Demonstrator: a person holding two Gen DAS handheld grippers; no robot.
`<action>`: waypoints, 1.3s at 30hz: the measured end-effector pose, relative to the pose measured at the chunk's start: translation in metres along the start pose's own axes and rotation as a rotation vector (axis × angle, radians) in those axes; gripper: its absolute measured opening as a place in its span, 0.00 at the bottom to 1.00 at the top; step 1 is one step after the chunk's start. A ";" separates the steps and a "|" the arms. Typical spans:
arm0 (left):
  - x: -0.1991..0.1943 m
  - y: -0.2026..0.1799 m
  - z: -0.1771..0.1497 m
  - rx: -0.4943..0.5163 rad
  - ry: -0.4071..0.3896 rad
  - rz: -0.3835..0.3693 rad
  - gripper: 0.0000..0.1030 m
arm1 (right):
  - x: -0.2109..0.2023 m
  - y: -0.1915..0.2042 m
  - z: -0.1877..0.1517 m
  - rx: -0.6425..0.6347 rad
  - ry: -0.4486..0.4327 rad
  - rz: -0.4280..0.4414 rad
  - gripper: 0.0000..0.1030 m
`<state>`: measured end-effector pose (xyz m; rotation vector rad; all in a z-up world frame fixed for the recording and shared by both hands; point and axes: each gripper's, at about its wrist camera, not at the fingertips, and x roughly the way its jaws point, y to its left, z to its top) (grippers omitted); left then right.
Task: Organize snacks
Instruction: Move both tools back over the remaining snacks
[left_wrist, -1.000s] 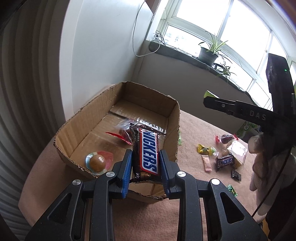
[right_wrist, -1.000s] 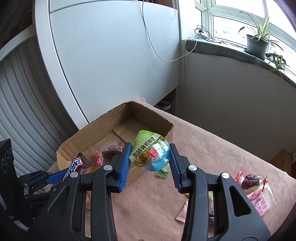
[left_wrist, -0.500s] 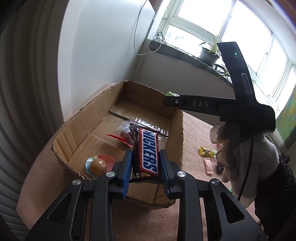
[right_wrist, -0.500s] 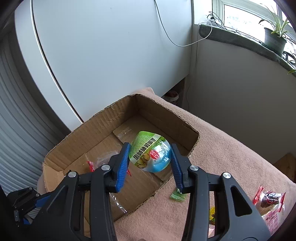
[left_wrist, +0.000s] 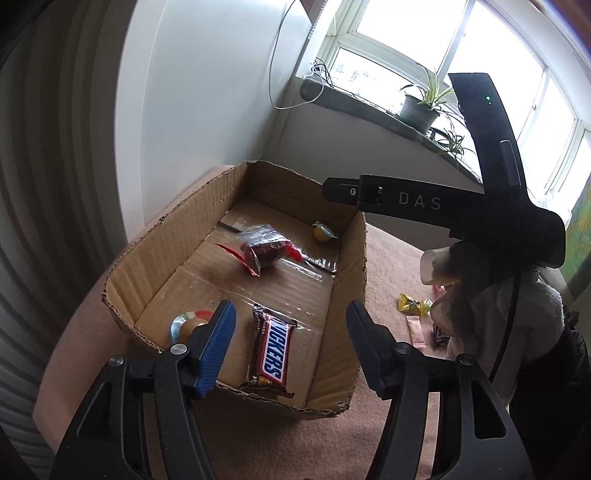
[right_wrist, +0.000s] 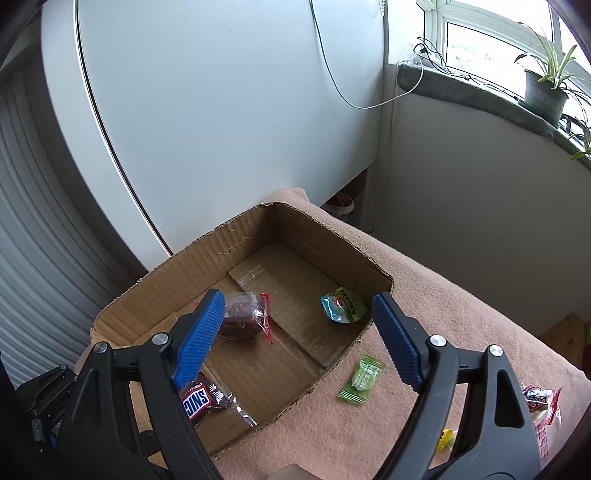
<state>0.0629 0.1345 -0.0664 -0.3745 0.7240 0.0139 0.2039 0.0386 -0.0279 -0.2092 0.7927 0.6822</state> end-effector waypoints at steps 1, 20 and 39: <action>-0.001 0.000 0.000 -0.001 -0.004 0.002 0.60 | -0.003 -0.001 -0.001 0.002 -0.003 0.000 0.82; -0.017 -0.042 -0.012 0.094 -0.016 -0.028 0.60 | -0.154 -0.092 -0.098 0.208 -0.128 -0.158 0.90; 0.024 -0.134 -0.038 0.363 0.071 -0.210 0.60 | -0.201 -0.172 -0.222 0.422 -0.061 -0.265 0.90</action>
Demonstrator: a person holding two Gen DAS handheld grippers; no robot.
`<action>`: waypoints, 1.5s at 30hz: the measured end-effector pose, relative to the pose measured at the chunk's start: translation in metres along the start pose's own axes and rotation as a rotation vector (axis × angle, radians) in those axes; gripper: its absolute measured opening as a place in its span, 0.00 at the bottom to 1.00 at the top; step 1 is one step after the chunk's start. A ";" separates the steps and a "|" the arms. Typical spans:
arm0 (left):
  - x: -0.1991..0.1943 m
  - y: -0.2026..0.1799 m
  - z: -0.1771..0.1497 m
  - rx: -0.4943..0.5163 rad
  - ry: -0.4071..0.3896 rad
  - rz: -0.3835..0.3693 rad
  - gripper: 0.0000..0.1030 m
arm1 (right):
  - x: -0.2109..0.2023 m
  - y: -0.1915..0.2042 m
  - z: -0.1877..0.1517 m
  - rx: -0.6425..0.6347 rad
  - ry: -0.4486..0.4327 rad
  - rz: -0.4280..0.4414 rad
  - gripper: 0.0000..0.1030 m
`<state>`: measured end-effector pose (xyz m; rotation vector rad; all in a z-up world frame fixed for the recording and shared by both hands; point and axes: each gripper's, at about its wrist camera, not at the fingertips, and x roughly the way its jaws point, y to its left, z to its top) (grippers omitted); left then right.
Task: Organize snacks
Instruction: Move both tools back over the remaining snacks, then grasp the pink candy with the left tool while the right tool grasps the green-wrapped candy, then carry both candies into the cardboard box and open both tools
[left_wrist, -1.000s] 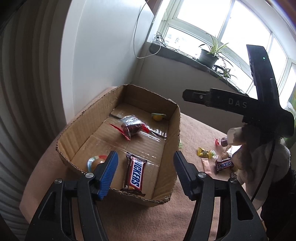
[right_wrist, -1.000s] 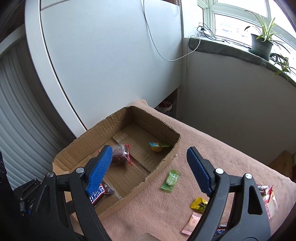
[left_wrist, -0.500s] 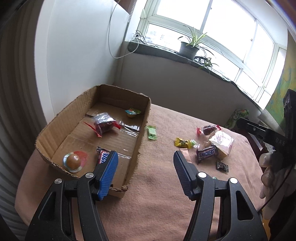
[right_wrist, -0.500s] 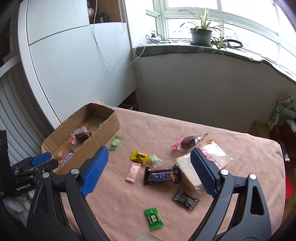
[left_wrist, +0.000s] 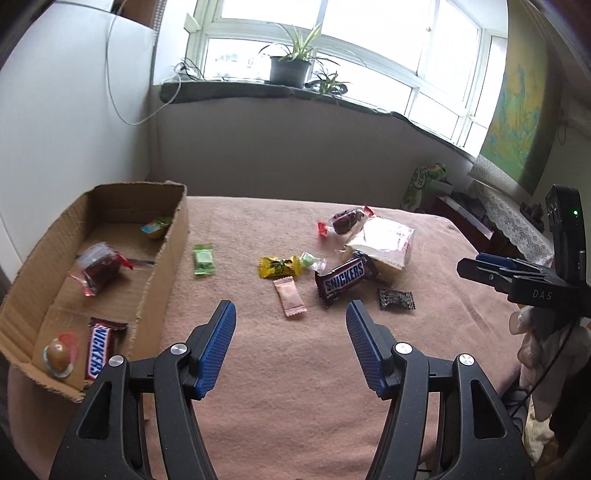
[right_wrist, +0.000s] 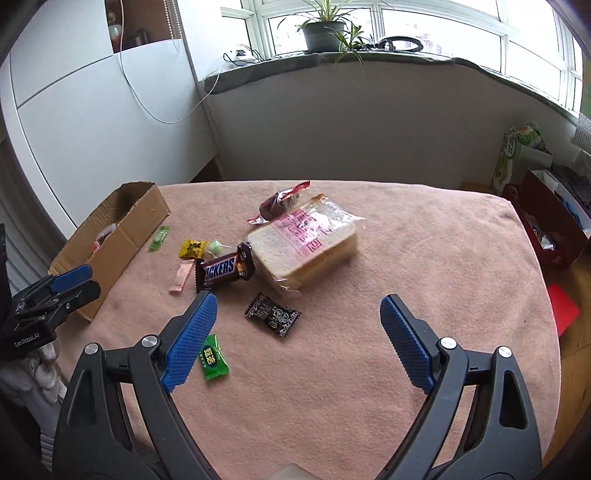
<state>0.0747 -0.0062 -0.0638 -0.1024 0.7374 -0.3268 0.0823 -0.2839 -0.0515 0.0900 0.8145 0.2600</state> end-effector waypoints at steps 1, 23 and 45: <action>0.006 0.001 0.000 -0.006 0.006 -0.007 0.60 | 0.001 0.001 -0.005 0.002 0.006 0.012 0.90; 0.095 0.000 0.006 -0.008 0.157 -0.004 0.33 | 0.059 0.072 -0.039 -0.167 0.132 0.083 0.66; 0.097 -0.007 0.003 0.041 0.167 0.028 0.17 | 0.070 0.082 -0.047 -0.205 0.158 0.083 0.25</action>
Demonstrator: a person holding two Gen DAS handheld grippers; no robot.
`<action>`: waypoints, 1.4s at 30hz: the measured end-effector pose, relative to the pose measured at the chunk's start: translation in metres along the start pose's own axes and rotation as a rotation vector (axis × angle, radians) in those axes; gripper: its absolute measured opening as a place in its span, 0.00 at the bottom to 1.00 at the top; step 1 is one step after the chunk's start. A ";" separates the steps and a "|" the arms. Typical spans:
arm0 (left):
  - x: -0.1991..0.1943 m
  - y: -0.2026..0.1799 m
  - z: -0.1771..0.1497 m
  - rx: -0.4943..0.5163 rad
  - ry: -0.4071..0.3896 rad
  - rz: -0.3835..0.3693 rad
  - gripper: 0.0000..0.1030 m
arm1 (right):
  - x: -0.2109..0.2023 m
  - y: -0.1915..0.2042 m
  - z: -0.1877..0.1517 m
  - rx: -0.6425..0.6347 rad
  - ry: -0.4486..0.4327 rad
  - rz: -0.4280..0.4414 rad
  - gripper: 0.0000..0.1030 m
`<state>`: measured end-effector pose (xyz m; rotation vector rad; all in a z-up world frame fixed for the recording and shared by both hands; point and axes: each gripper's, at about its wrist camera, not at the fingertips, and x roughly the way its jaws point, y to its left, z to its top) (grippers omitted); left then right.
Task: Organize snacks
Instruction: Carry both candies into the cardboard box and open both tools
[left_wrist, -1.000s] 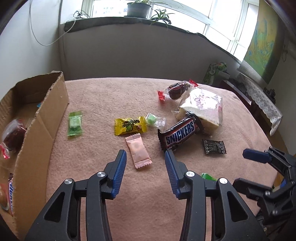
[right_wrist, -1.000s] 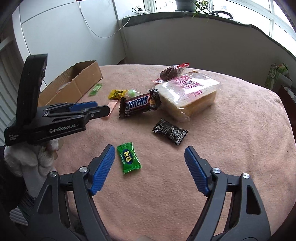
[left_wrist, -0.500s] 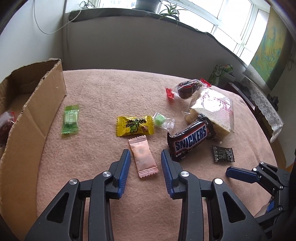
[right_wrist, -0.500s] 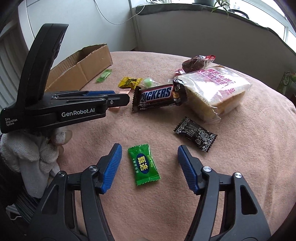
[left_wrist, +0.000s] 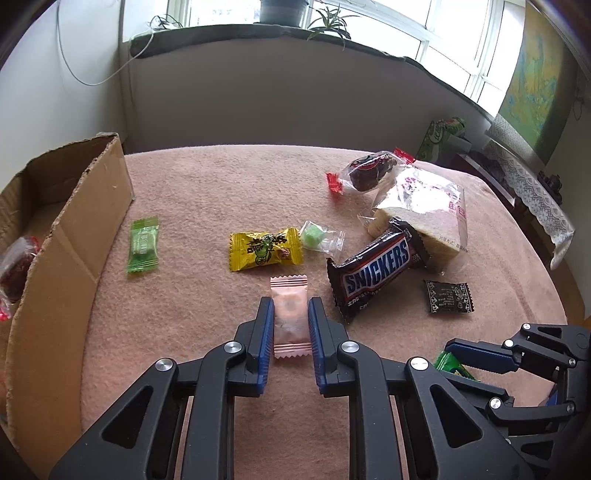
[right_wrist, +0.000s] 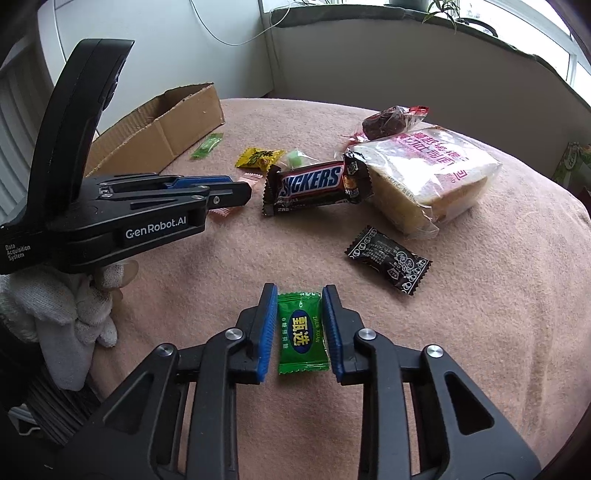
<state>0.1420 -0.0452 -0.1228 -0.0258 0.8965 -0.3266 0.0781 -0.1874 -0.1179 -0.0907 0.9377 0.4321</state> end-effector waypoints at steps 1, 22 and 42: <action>-0.002 0.000 -0.001 0.000 0.000 0.000 0.17 | -0.001 0.000 0.000 0.003 -0.004 0.001 0.25; -0.079 0.005 -0.009 -0.015 -0.128 0.031 0.17 | -0.048 0.019 0.022 -0.033 -0.119 0.018 0.25; -0.140 0.112 -0.018 -0.144 -0.190 0.203 0.16 | -0.017 0.143 0.142 -0.224 -0.190 0.167 0.25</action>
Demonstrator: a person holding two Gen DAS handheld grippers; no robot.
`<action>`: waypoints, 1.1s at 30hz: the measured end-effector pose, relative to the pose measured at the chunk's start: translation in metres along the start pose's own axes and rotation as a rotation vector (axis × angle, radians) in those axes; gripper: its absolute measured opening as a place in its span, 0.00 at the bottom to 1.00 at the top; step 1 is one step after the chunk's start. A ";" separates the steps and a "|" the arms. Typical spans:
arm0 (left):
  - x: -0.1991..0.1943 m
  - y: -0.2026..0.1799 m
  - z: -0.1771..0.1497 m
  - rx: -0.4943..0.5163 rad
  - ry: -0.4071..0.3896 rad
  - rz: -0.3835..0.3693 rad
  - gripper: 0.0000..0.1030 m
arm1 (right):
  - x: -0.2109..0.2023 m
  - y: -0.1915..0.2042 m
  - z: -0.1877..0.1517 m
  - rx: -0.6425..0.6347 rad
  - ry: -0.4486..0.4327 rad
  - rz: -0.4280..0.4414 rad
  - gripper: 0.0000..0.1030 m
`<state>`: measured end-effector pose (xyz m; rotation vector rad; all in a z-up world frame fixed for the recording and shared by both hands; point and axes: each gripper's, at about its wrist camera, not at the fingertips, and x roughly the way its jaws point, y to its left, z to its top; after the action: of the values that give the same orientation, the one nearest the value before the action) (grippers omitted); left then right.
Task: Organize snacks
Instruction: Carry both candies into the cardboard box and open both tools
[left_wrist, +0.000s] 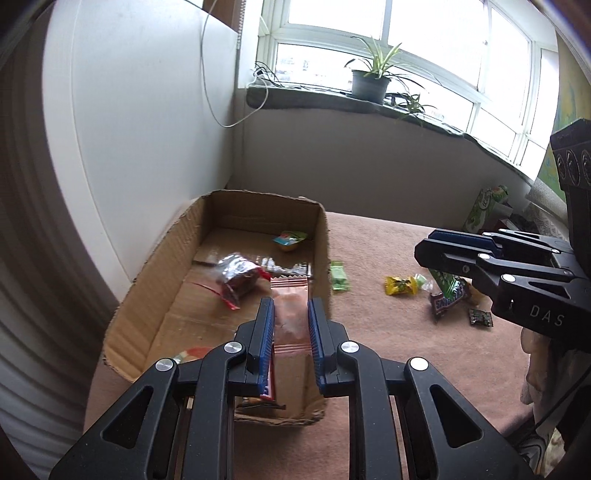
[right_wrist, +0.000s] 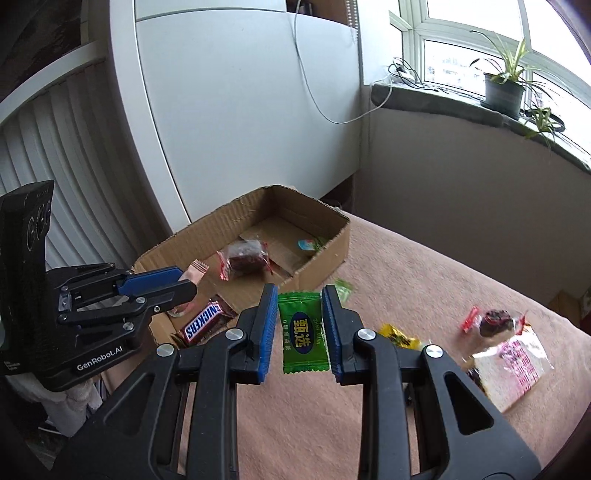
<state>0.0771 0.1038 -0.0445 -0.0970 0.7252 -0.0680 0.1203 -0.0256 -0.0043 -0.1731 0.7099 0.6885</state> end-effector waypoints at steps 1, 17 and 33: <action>0.000 0.005 0.000 -0.007 0.002 0.009 0.16 | 0.005 0.003 0.005 -0.004 0.002 0.009 0.25; 0.010 0.048 -0.004 -0.081 0.031 0.058 0.18 | 0.071 0.036 0.035 -0.027 0.051 0.073 0.29; 0.002 0.037 -0.003 -0.060 0.018 0.095 0.53 | 0.028 -0.006 0.022 0.067 -0.010 0.001 0.87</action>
<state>0.0777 0.1401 -0.0522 -0.1197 0.7488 0.0435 0.1518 -0.0077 -0.0065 -0.1073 0.7224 0.6656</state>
